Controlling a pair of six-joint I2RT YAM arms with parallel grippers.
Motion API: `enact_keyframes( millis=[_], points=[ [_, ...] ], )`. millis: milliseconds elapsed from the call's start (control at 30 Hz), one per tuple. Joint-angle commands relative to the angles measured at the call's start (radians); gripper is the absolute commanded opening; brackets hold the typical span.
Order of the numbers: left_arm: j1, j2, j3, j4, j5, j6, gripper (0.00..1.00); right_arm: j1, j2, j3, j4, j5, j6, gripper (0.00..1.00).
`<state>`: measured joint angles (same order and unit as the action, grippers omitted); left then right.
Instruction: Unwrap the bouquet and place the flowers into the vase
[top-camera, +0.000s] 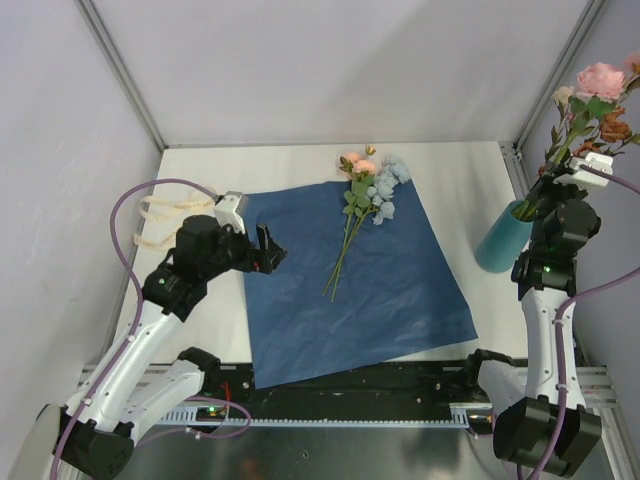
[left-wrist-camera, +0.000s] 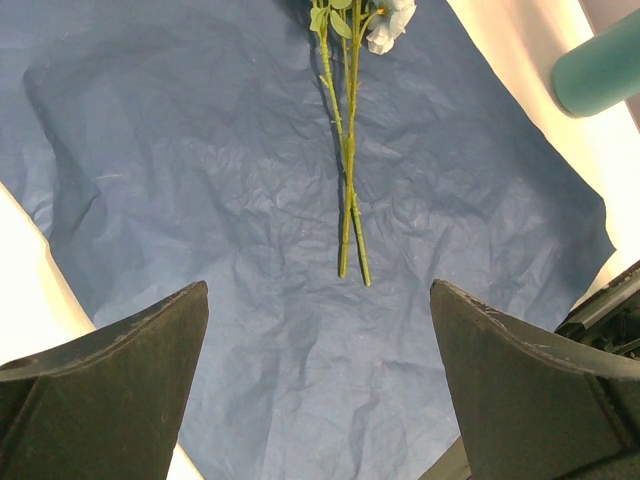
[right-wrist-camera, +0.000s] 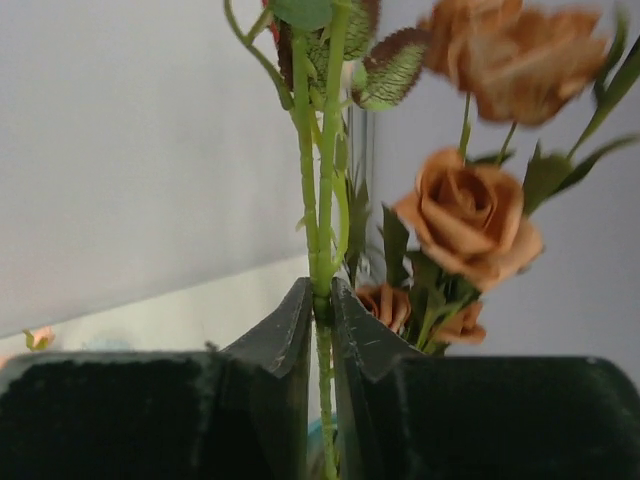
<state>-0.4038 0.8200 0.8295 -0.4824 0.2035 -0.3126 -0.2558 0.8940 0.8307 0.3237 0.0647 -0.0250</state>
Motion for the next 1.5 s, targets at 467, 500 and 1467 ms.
enact_keyframes(
  millis=[467,500,1467],
  points=[
    [0.000,-0.028,-0.001,0.004,-0.012,0.027,0.97,0.108,-0.087,0.122,-0.551,0.181,0.348,0.53],
    [-0.001,-0.028,-0.001,0.004,-0.012,0.027,0.97,0.124,-0.104,0.131,-0.572,0.173,0.369,0.54],
    [0.003,-0.039,-0.001,0.004,-0.001,0.024,0.98,0.872,0.637,0.136,-0.215,0.177,0.903,0.46]
  ],
)
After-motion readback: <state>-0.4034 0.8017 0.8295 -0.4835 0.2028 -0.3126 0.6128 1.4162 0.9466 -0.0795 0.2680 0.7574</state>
